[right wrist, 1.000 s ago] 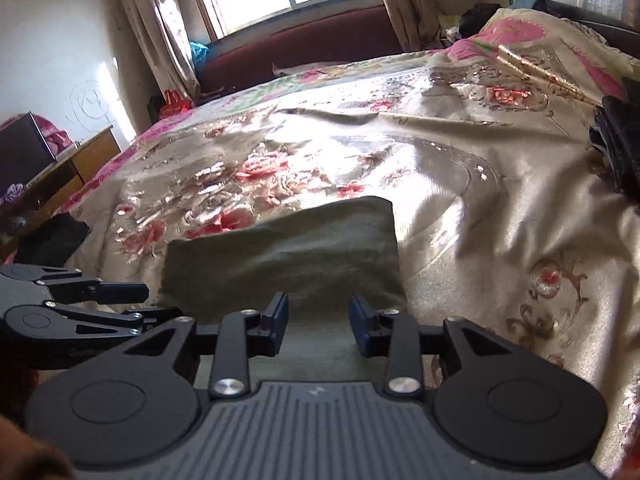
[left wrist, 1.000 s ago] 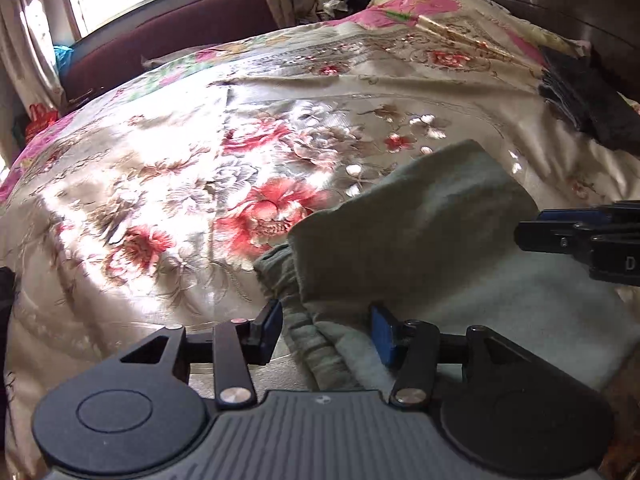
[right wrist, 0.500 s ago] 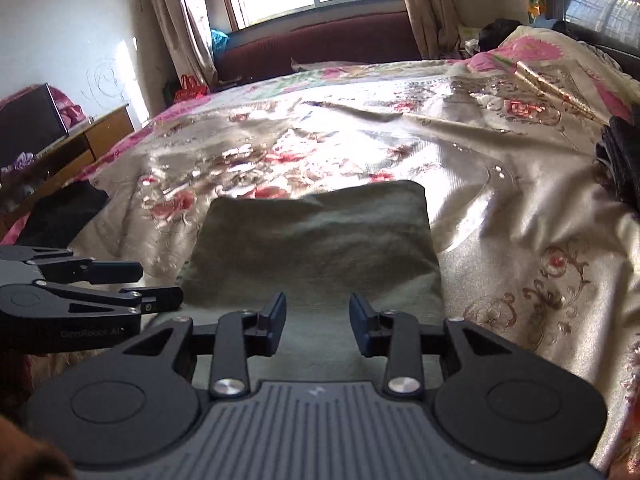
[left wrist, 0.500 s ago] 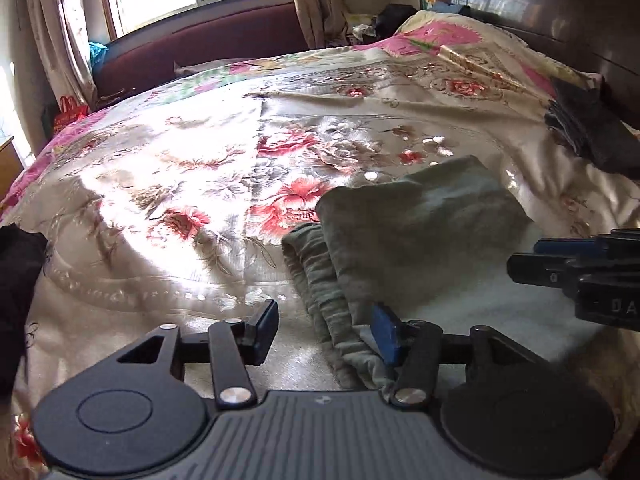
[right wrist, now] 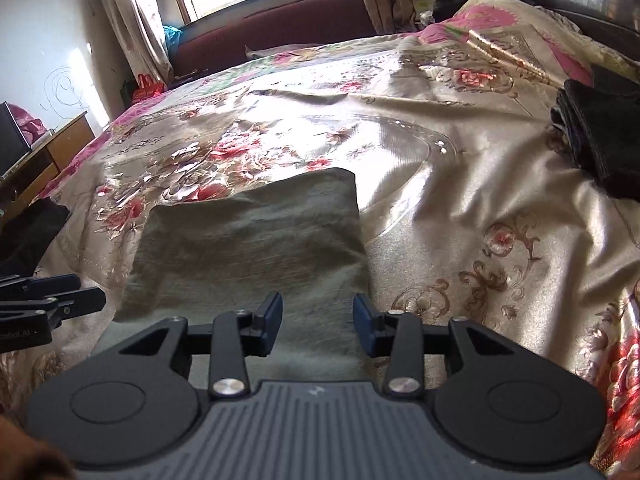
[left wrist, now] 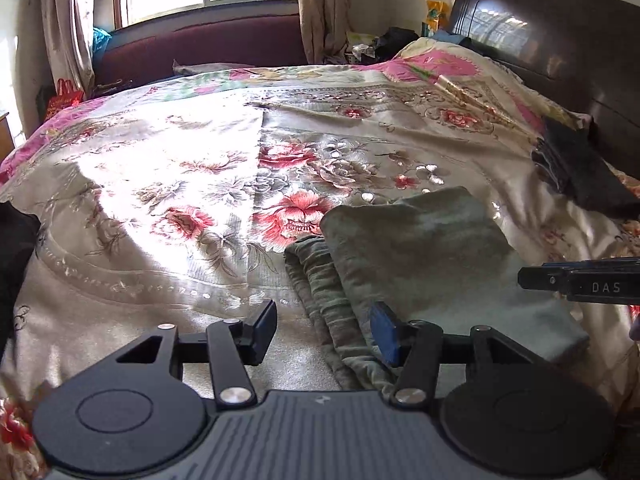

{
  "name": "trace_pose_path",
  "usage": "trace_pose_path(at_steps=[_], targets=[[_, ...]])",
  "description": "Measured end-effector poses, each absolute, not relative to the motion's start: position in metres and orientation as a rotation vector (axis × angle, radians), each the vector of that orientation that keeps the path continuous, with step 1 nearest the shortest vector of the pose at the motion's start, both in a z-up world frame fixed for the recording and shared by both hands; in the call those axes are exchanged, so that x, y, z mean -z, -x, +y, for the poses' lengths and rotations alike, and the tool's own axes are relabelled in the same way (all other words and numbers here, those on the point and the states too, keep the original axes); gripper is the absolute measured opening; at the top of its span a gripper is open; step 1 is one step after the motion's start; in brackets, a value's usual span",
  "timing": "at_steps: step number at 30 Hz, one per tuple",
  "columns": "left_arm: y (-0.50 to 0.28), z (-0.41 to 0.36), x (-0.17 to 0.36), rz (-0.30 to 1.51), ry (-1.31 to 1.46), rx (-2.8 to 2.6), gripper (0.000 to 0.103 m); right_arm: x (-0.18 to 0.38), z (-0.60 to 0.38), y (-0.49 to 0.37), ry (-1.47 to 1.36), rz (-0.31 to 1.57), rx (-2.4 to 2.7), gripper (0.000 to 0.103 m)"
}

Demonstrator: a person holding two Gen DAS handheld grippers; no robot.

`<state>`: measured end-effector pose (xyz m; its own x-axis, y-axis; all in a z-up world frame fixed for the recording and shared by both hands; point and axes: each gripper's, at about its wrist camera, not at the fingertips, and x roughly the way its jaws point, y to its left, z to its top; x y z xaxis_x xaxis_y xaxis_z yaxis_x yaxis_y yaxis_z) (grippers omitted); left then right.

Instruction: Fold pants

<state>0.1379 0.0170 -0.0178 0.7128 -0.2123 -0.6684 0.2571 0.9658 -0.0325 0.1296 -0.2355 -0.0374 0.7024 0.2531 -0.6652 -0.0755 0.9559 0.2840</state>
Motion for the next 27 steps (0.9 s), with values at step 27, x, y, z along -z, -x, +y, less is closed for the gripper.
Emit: trace_pose_path(at_steps=[27], targets=[[-0.167,0.007,0.048,0.853,-0.061,0.395,0.081,0.063,-0.276,-0.155,-0.416,0.807,-0.344,0.049]])
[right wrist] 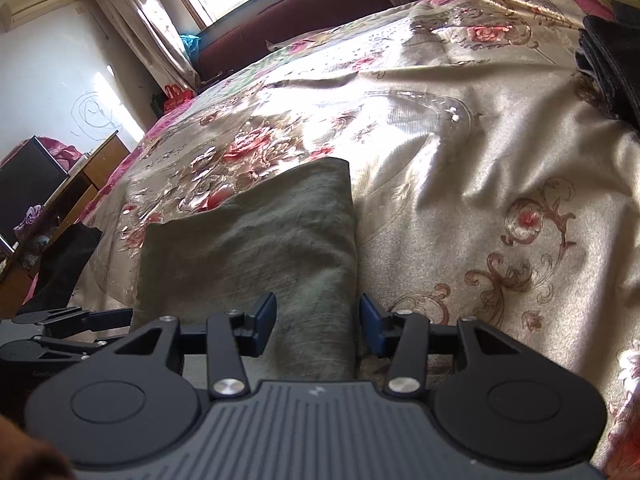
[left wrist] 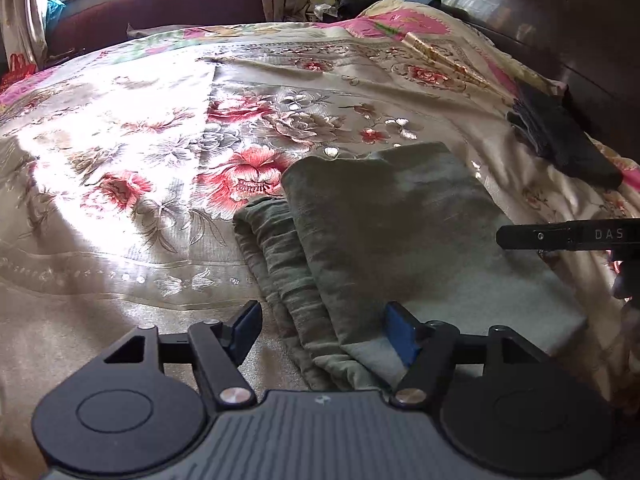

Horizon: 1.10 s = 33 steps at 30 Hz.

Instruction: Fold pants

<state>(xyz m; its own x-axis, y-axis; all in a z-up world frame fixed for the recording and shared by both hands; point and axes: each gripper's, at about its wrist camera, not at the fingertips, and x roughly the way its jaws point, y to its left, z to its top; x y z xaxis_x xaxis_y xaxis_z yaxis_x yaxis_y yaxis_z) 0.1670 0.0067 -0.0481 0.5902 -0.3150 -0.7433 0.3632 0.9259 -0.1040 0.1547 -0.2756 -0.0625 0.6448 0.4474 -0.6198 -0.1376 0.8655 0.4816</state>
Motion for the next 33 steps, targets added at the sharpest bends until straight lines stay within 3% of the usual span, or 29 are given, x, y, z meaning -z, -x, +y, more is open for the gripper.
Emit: trace_pose_path(at_steps=[15,23,25,26,27,28,29,30,33], targets=[[-0.181,-0.001,0.058,0.888,0.005,0.431,0.088,0.083,-0.280,-0.166,-0.567,0.864,-0.483,0.051],[-0.175,-0.004,0.054,0.894,-0.037,0.470,0.084,0.086,-0.285,-0.173,-0.608,0.885,-0.525,0.051],[-0.183,-0.013,0.058,0.883,-0.025,0.441,0.081,0.091,-0.276,-0.180,-0.639,0.858,-0.495,0.051],[-0.186,-0.019,0.058,0.878,-0.033,0.426,0.076,0.091,-0.269,-0.181,-0.630,0.859,-0.465,0.045],[-0.187,-0.022,0.057,0.877,-0.039,0.423,0.068,0.086,-0.261,-0.183,-0.587,0.874,-0.438,0.028],[-0.188,-0.023,0.053,0.875,-0.041,0.425,0.063,0.080,-0.256,-0.182,-0.565,0.886,-0.441,0.020],[-0.188,-0.021,0.049,0.870,-0.041,0.428,0.051,0.074,-0.255,-0.177,-0.594,0.885,-0.469,0.015],[-0.186,-0.014,0.043,0.861,-0.030,0.434,0.039,0.066,-0.256,-0.172,-0.621,0.866,-0.489,0.013],[-0.180,0.003,0.028,0.849,0.050,0.460,0.033,0.038,-0.248,-0.163,-0.614,0.818,-0.511,0.012]])
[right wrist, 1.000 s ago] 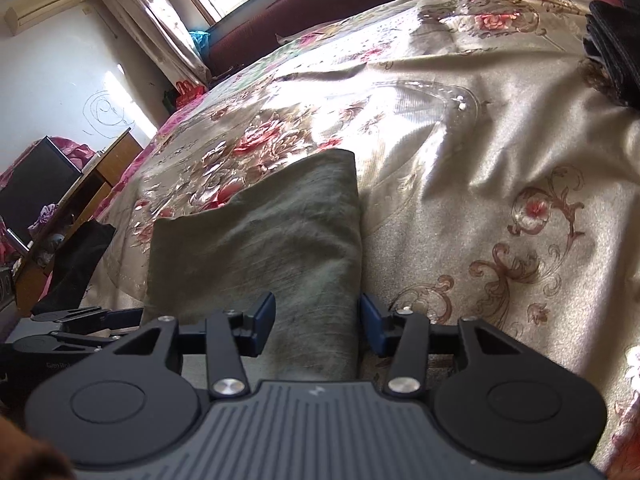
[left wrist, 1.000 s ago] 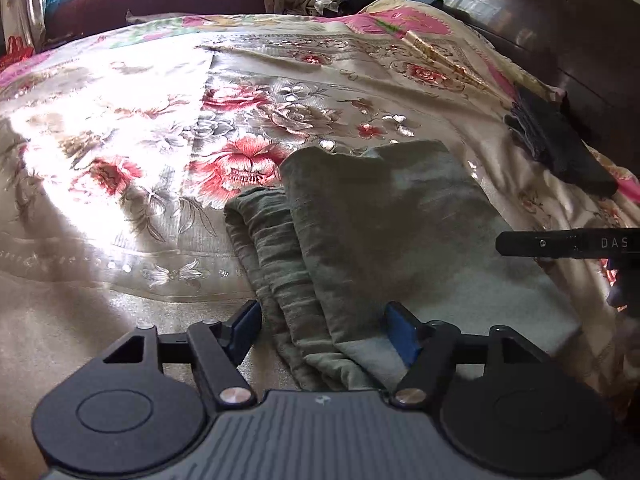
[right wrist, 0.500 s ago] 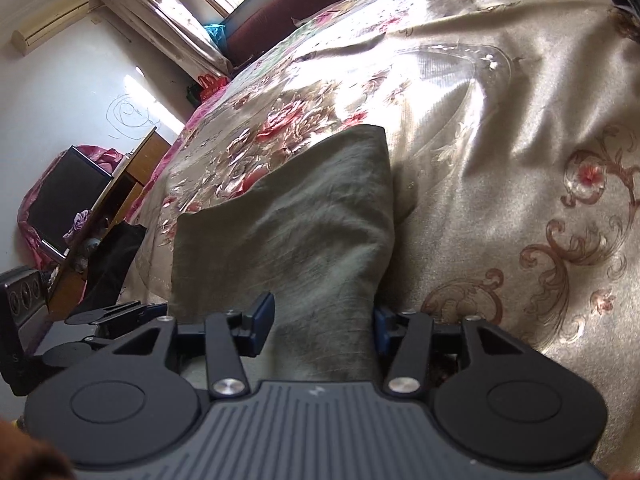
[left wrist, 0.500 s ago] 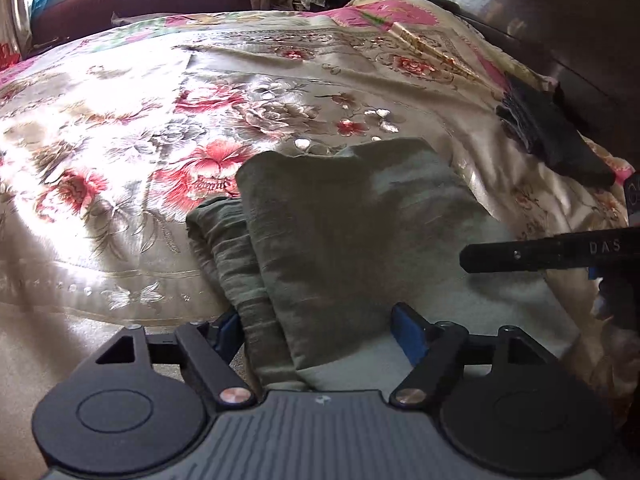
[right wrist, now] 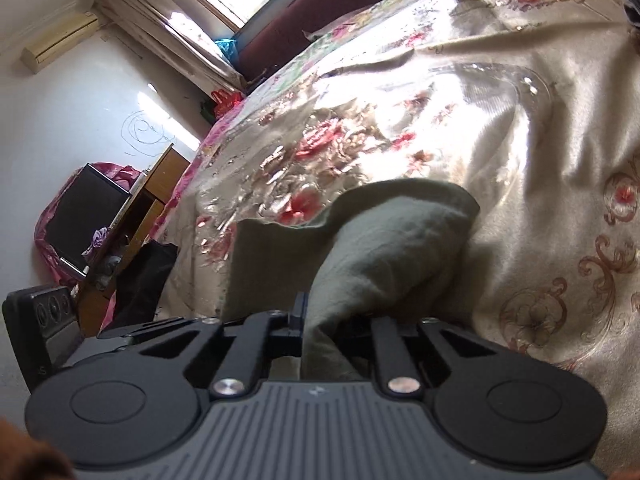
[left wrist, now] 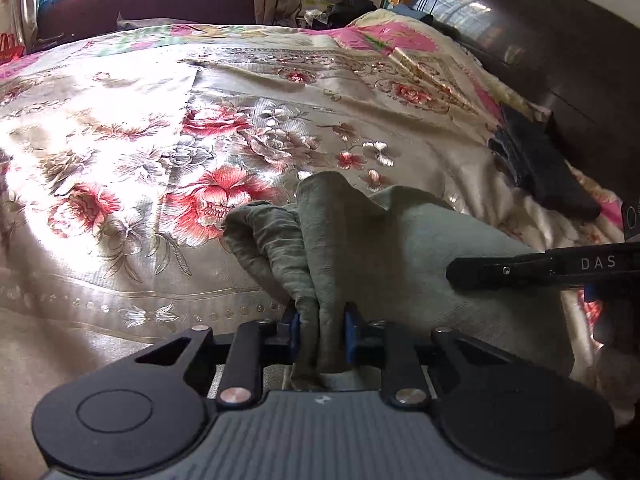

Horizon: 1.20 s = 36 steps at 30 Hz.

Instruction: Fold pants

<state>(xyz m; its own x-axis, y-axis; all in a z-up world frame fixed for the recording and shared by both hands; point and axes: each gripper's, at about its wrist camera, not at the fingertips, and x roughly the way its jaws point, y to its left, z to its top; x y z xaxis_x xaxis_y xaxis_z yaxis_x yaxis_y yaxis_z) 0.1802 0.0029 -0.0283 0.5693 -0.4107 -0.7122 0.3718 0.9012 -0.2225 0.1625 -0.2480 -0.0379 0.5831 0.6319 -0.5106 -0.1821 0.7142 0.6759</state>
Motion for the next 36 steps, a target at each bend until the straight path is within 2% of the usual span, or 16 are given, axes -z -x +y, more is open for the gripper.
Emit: trace_pose_path(at_steps=[5,10,13,15,20,23,36], targets=[[-0.170,0.028,0.002,0.778,0.074,0.475,0.022,-0.004,-0.210,-0.167,-0.537,0.799,-0.571,0.012],[-0.166,0.063,-0.009,0.735,0.091,0.428,0.021,-0.032,-0.183,-0.176,-0.400,0.797,-0.565,0.012],[-0.163,0.076,0.010,0.804,0.143,0.435,0.034,-0.011,-0.193,-0.184,-0.375,0.856,-0.473,0.012],[-0.159,0.078,0.023,0.826,0.173,0.424,0.051,0.011,-0.208,-0.186,-0.405,0.901,-0.408,0.013],[-0.163,0.062,0.049,0.890,0.259,0.423,0.059,0.049,-0.239,-0.179,-0.478,0.931,-0.350,0.023],[-0.173,0.055,0.049,0.913,0.291,0.439,0.068,0.059,-0.253,-0.176,-0.546,0.914,-0.378,0.024],[-0.182,0.044,0.038,0.993,0.310,0.559,0.069,0.080,-0.271,-0.172,-0.662,0.876,-0.443,0.029]])
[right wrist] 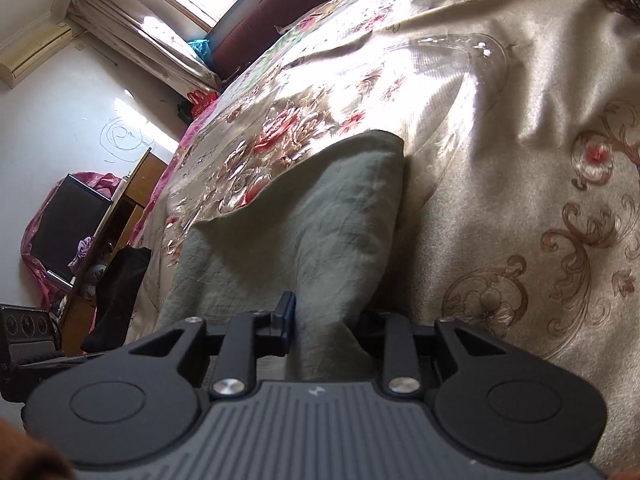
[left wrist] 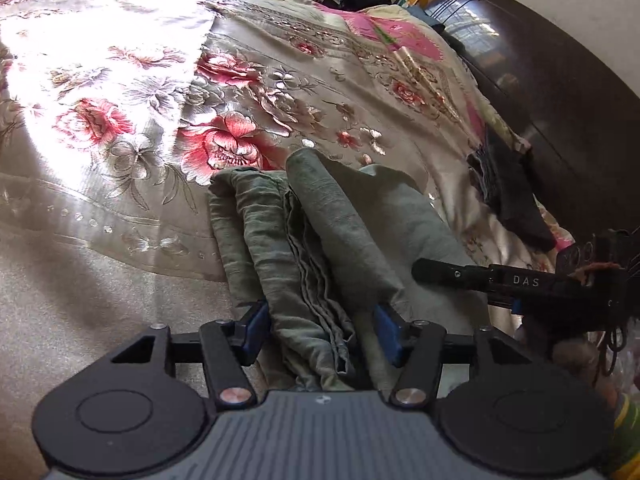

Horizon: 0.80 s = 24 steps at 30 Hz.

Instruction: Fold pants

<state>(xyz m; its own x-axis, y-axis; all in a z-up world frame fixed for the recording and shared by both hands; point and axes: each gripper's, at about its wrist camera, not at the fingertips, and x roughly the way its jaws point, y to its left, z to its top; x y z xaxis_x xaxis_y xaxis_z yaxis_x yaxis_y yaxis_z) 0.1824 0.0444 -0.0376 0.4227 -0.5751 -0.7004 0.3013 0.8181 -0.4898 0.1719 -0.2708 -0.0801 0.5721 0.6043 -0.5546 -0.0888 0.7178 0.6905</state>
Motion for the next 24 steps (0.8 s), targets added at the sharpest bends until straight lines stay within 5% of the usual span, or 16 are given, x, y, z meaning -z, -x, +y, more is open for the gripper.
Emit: trace_pose_path(at_steps=[8,18,24], targets=[[-0.194,0.076,0.047,0.999,0.483,0.533,0.069,0.084,-0.272,-0.170,-0.688,0.867,-0.441,0.029],[-0.199,0.090,0.062,0.987,0.649,0.550,0.083,0.088,-0.273,-0.173,-0.695,0.876,-0.443,0.029],[-0.208,0.070,0.062,1.000,0.576,0.552,0.085,0.089,-0.273,-0.174,-0.701,0.870,-0.445,0.030]])
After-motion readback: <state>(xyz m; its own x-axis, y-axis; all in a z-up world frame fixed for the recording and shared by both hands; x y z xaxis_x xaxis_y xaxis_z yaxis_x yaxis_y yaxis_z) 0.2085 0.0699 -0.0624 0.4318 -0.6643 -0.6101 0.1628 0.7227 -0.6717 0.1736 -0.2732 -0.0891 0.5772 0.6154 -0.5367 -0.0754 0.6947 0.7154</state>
